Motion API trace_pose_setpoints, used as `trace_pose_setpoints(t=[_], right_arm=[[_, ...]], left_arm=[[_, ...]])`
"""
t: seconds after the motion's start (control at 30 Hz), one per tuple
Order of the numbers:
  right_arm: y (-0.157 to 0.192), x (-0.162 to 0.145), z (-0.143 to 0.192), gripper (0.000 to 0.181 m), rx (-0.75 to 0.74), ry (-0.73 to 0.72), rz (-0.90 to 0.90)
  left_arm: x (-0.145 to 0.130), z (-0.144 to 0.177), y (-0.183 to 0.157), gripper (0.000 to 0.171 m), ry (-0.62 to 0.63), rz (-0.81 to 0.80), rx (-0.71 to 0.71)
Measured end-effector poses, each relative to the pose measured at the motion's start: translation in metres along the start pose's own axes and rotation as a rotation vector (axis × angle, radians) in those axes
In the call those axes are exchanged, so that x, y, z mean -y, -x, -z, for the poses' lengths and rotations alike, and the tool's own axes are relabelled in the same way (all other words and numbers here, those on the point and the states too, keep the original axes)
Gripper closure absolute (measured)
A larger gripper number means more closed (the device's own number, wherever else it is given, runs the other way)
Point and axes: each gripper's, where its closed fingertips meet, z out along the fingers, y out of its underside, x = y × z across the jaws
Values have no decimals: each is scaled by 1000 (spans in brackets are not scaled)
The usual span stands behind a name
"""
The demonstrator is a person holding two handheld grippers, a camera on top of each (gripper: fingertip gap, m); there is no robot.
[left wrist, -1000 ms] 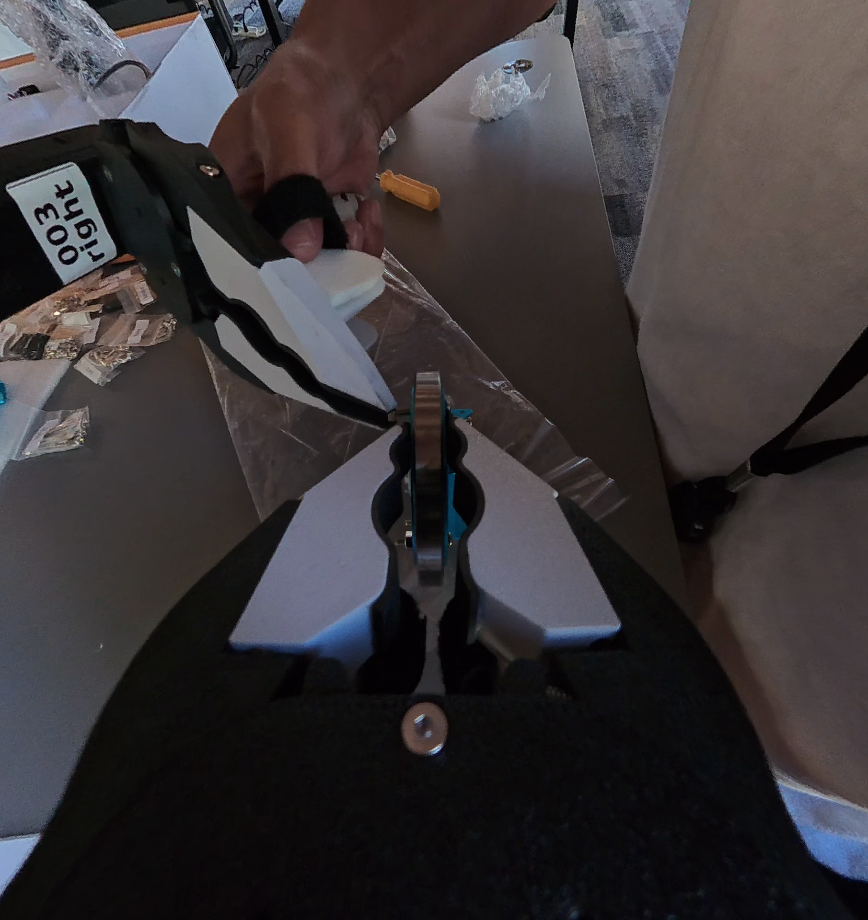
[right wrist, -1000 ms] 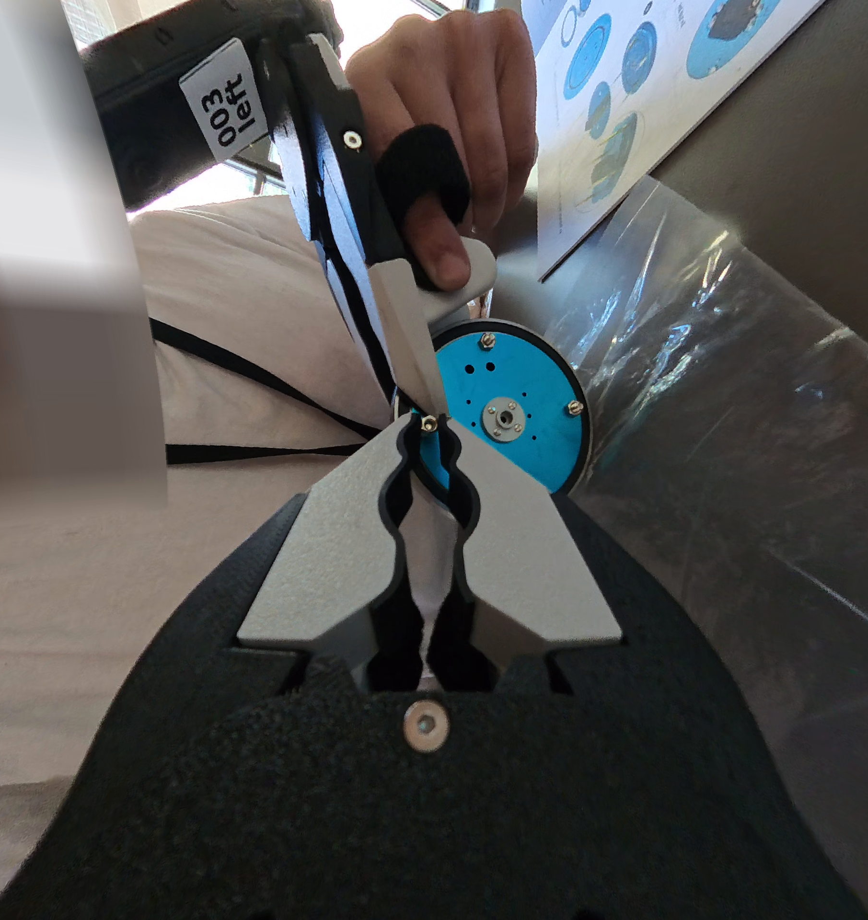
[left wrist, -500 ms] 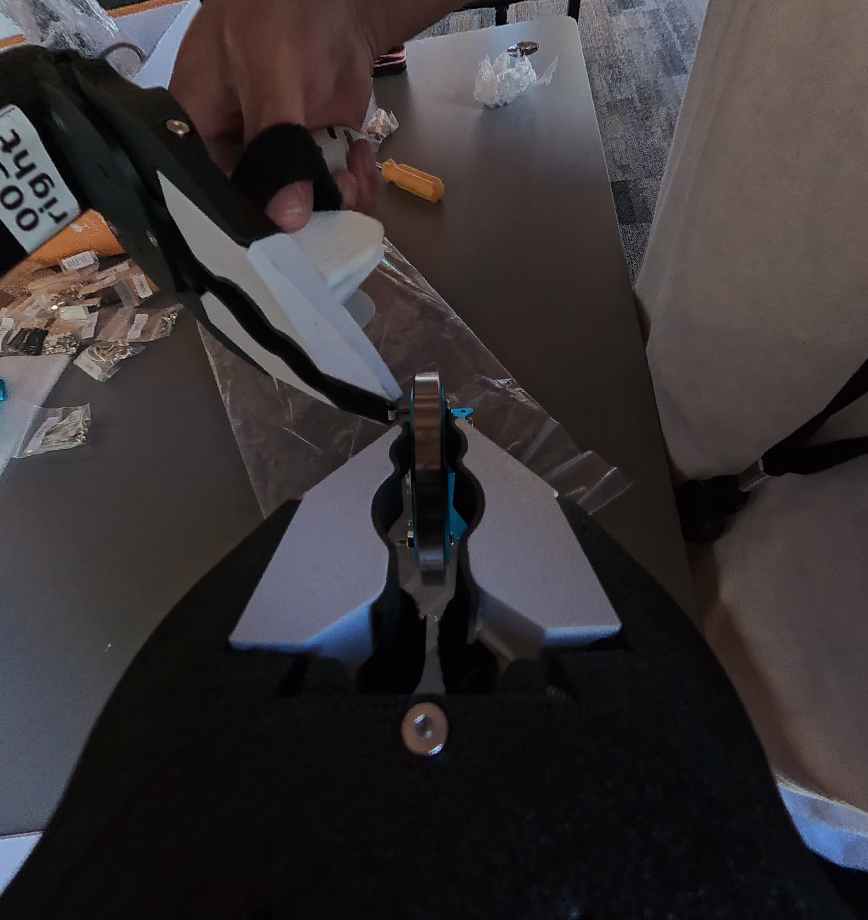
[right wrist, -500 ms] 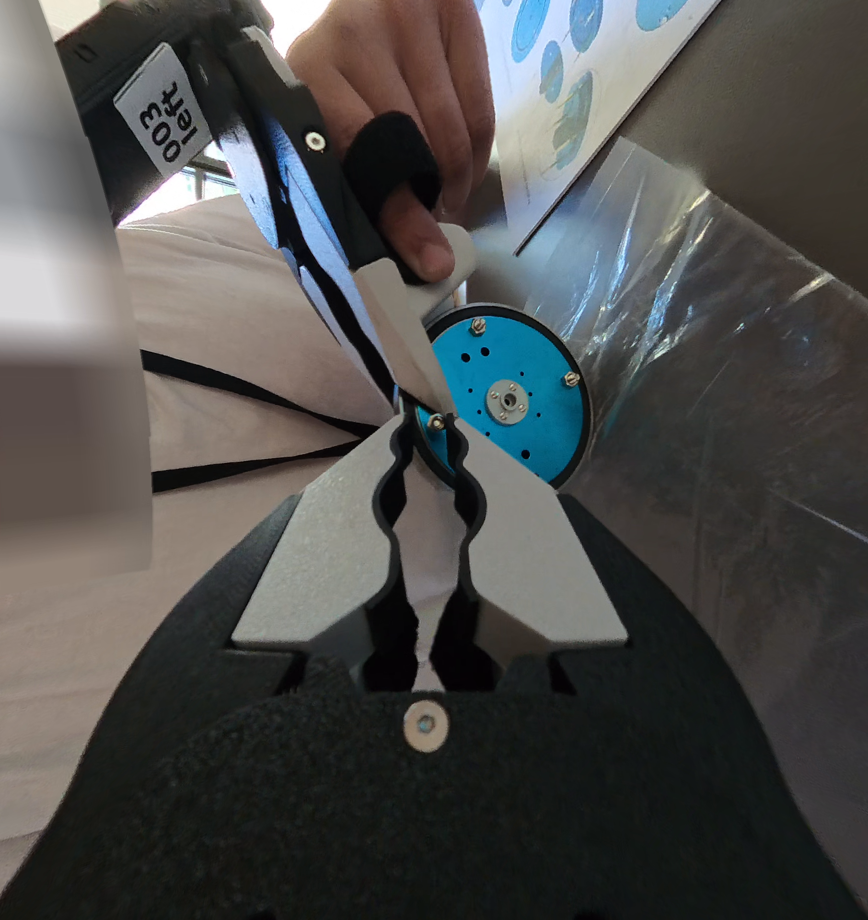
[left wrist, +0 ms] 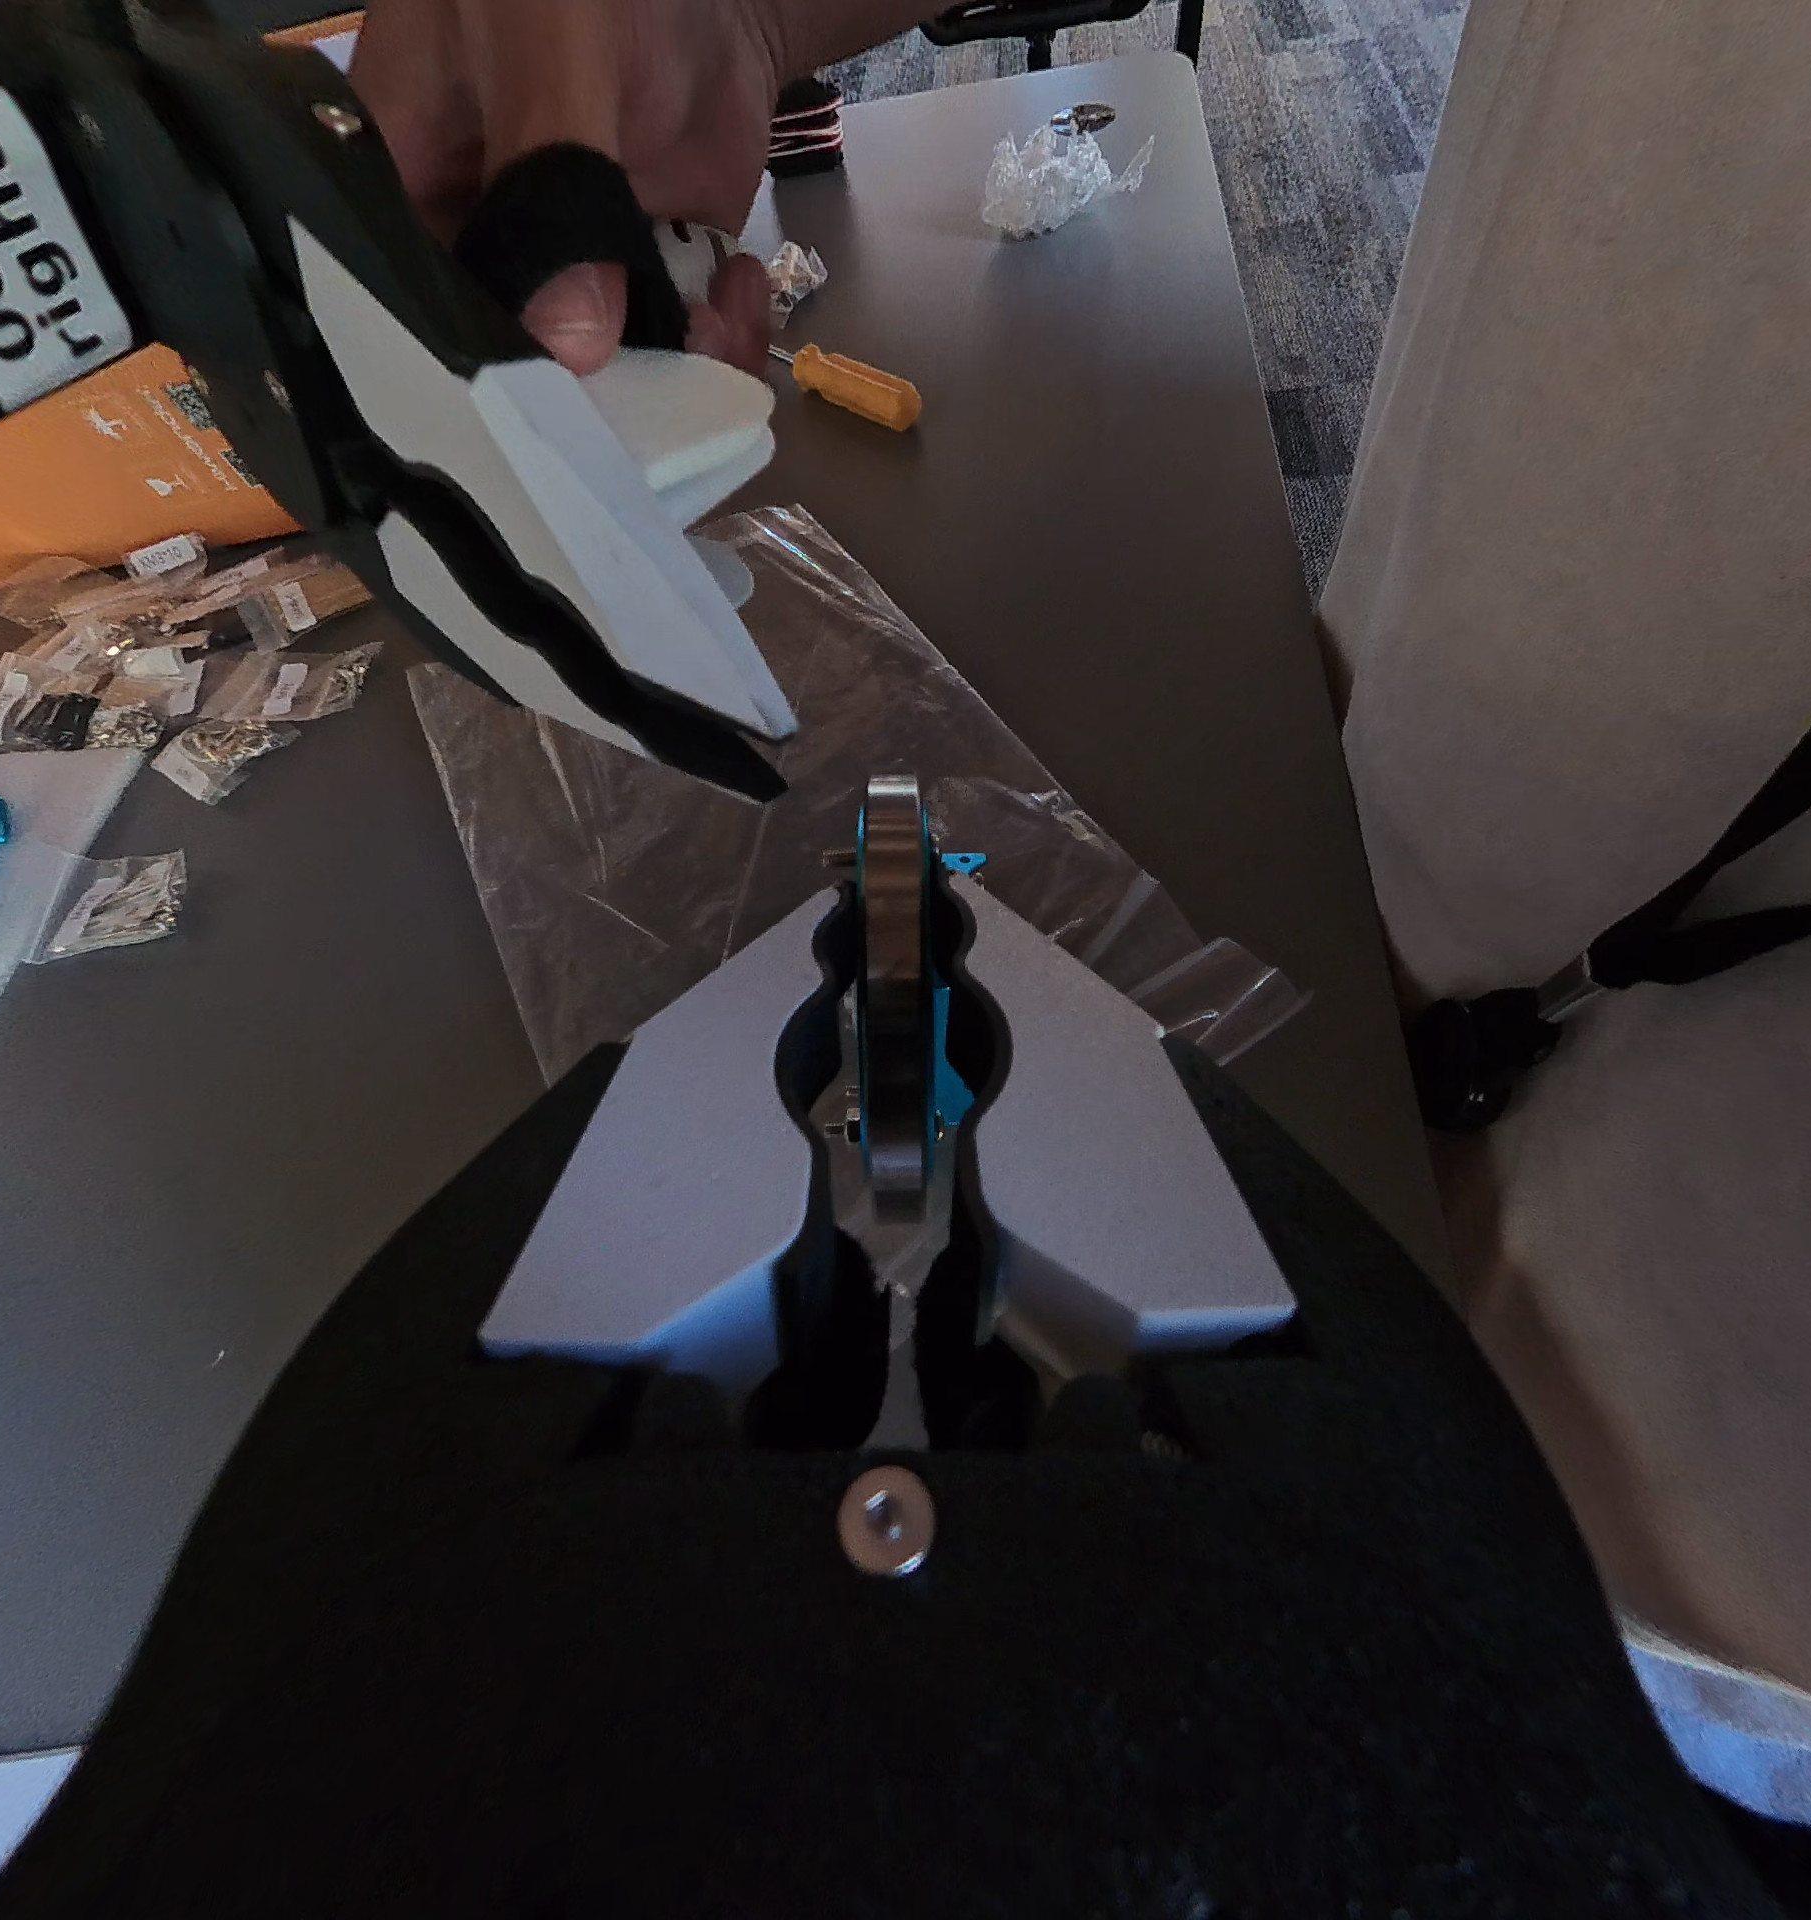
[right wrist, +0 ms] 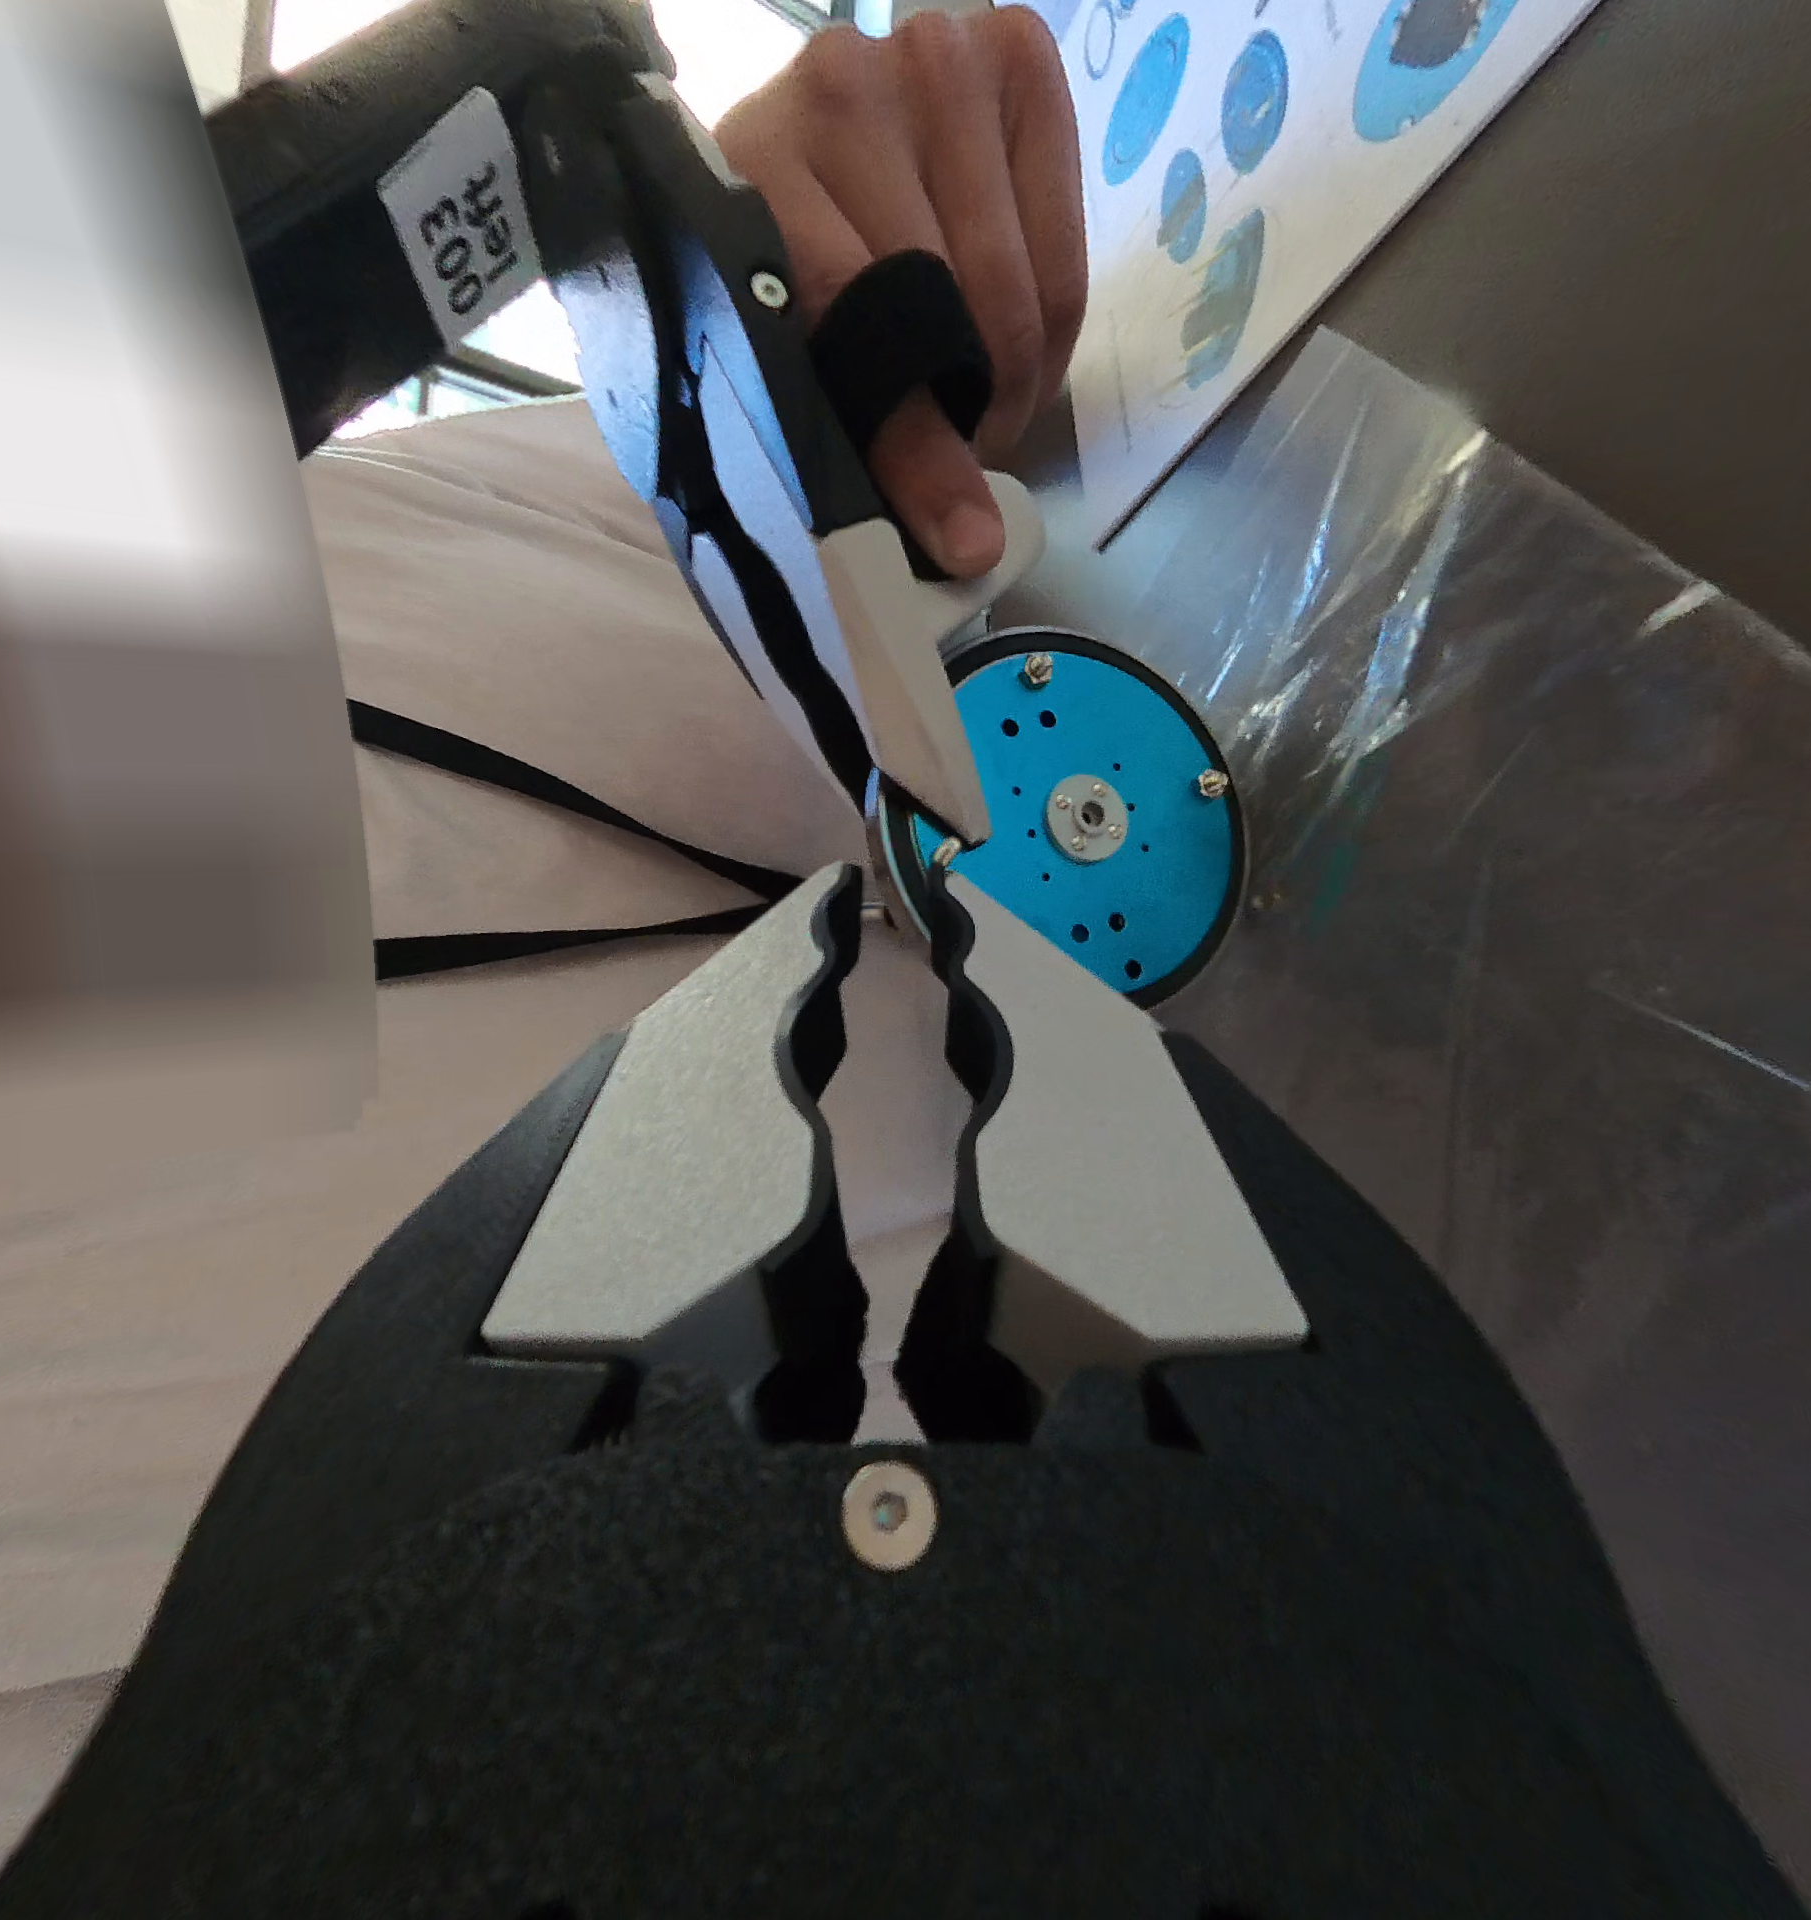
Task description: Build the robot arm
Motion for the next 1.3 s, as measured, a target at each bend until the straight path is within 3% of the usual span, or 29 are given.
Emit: trace_pose_setpoints(t=[0.1, 0.23, 0.3, 0.4, 0.53, 0.63, 0.87, 1.1, 1.3], right_arm=[[-6, -1, 4, 169, -37, -42, 79], [-8, -16, -6, 152, -197, -59, 565], [-17, -11, -11, 145, -346, -121, 657], [-8, -5, -20, 148, -353, -247, 660], [-13, 2, -18, 166, -532, -381, 761], [-15, 6, -17, 166, -633, -461, 813], [-17, 10, -16, 164, -695, -523, 817], [-18, 10, -15, 164, -725, -526, 831], [-17, 13, -18, 163, -703, -539, 833]], left_arm=[[0, 1, -1, 159, -7, -3, 5], [-1, 3, 0, 159, -39, 17, -2], [-2, 4, 3, 159, -46, 38, -8], [-2, 5, 6, 159, -52, 66, -11], [-3, 5, 8, 159, -71, 100, -15], [-4, 7, 11, 159, -82, 140, -10], [-5, 9, 13, 157, -109, 205, 44], [-1, 11, 9, 147, -181, 275, 10], [-3, 15, 11, 155, -210, 290, -4]])
